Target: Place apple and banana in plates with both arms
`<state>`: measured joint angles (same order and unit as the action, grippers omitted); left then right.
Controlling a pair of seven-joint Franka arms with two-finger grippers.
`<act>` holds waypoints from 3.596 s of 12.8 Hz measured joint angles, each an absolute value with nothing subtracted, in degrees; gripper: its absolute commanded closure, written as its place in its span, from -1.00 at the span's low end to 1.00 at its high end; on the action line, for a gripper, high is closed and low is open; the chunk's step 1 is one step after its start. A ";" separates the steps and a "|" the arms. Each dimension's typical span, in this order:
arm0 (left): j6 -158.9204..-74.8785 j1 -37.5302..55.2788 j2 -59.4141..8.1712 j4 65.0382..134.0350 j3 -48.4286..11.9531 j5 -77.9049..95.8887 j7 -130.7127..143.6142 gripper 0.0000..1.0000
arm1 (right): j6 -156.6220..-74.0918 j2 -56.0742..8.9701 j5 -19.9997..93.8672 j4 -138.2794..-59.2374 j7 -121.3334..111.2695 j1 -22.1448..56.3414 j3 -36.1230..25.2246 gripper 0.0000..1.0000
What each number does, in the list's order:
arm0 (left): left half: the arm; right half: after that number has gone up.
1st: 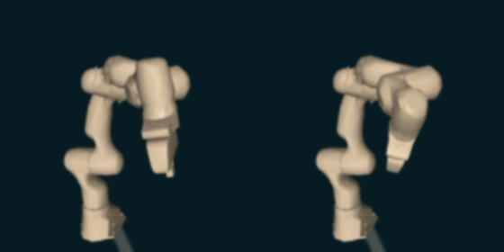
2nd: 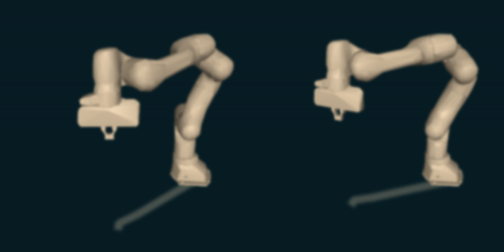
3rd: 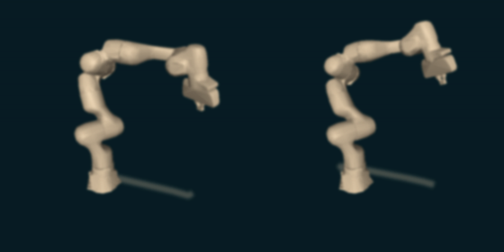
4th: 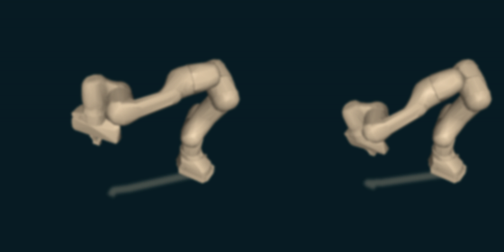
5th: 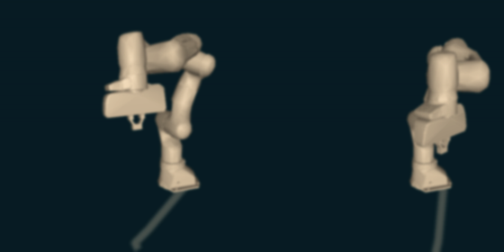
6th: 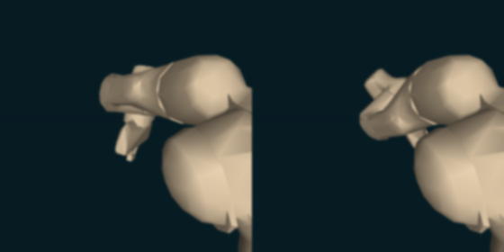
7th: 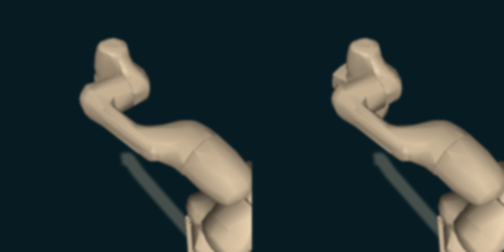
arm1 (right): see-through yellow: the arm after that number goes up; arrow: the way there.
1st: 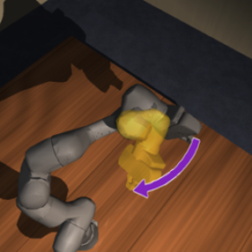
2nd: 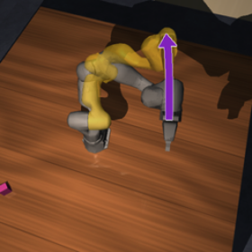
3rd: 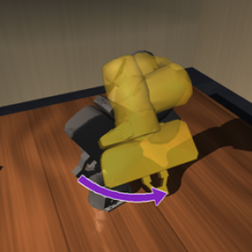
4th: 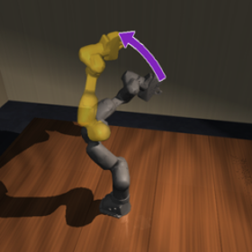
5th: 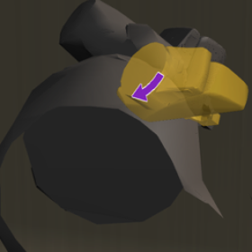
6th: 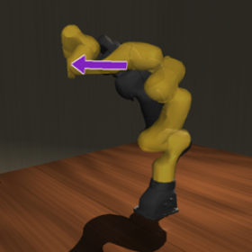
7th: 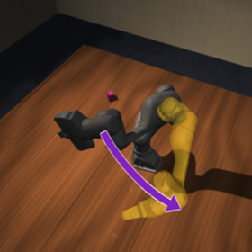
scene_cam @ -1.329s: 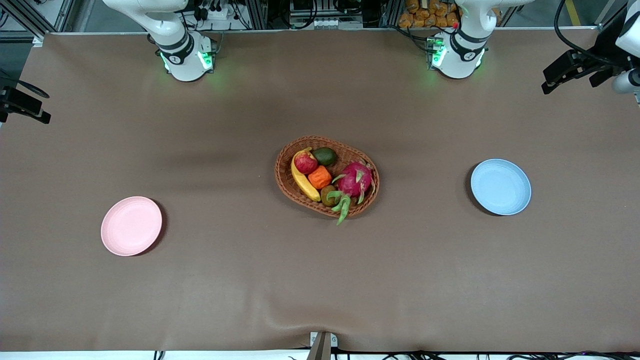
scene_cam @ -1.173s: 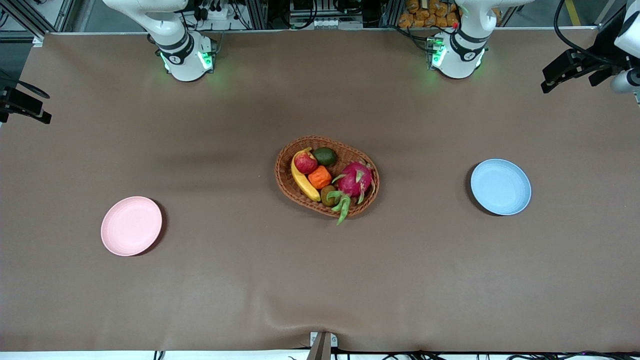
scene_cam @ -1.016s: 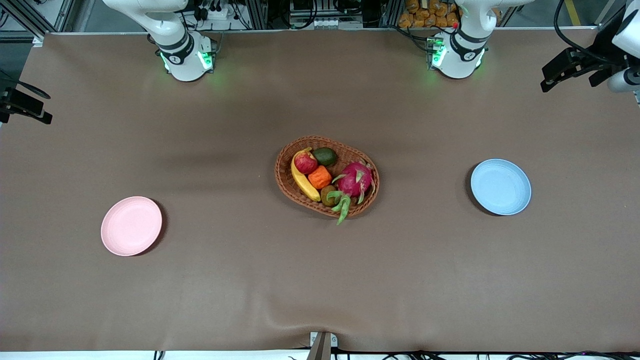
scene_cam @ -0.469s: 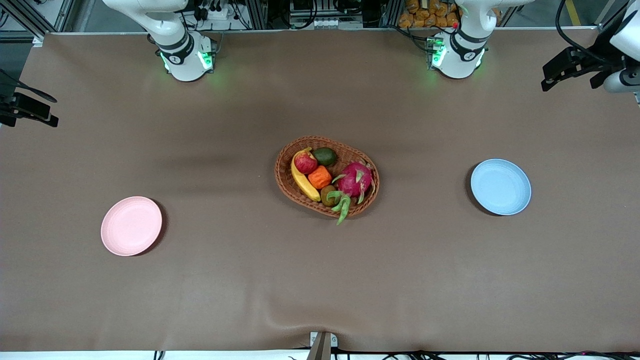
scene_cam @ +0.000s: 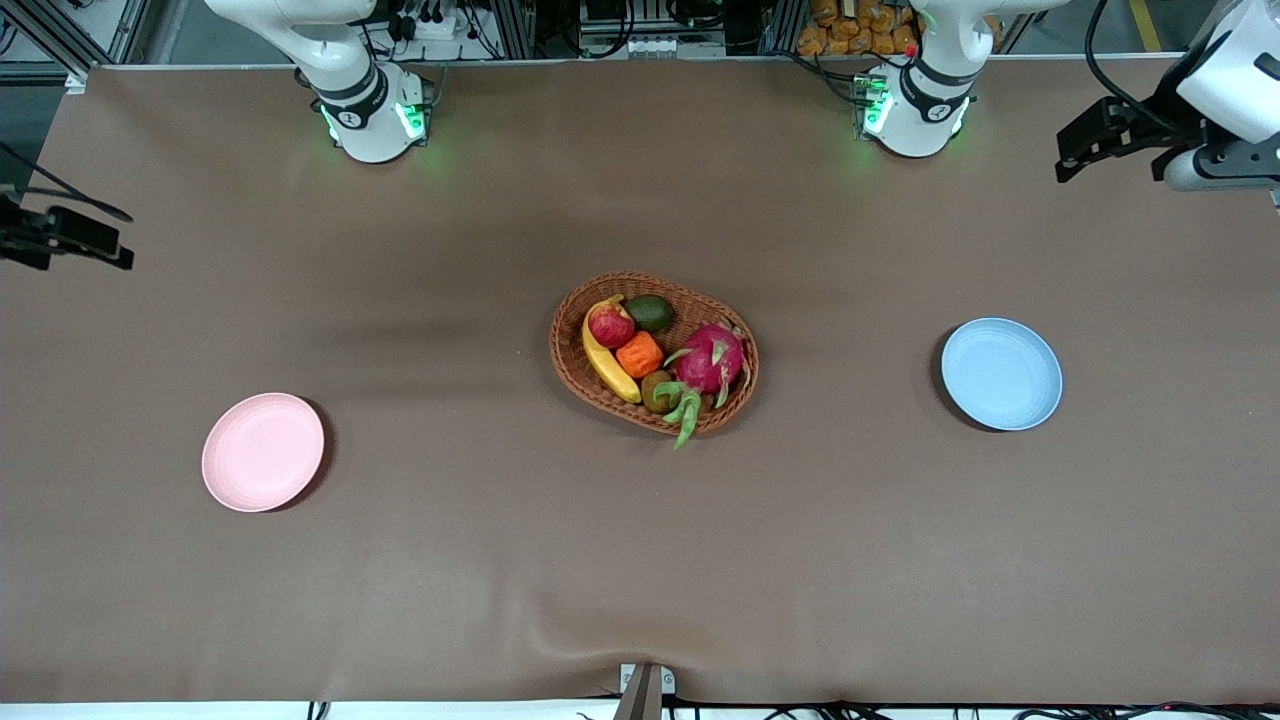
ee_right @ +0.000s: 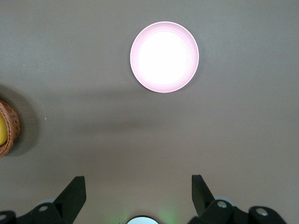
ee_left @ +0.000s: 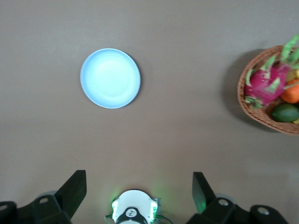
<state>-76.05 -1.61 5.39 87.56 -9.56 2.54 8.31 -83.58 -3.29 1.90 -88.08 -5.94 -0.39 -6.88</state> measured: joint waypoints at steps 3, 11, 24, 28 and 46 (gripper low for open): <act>-76.03 -1.59 4.61 87.80 -10.26 3.79 8.31 -1.00 | -85.20 -5.15 1.90 -88.09 -5.94 -0.29 -6.88 -1.00; -79.81 -1.40 -0.80 88.01 -19.34 5.33 19.86 -1.00 | -85.31 -5.78 1.91 -88.41 -5.94 -0.15 -6.88 -1.00; -97.19 13.86 -20.83 88.21 -29.85 -1.22 72.06 -1.00 | -85.31 -5.89 1.91 -88.85 -5.94 -0.15 -6.90 -1.00; -106.44 18.62 -26.60 87.65 -29.84 -1.23 81.96 -1.00 | -85.33 -5.90 1.91 -89.33 -5.94 -0.15 -6.92 -1.00; -122.82 41.74 -43.72 78.17 -11.74 -1.38 95.53 -1.00 | -85.79 -5.93 1.91 -90.65 -5.94 -0.16 -6.95 -1.00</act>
<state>-122.82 41.74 -43.72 78.17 -11.74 -1.38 95.53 -85.79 -5.93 1.91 -90.65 -5.94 -0.16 -6.95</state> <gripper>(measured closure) 0.000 0.000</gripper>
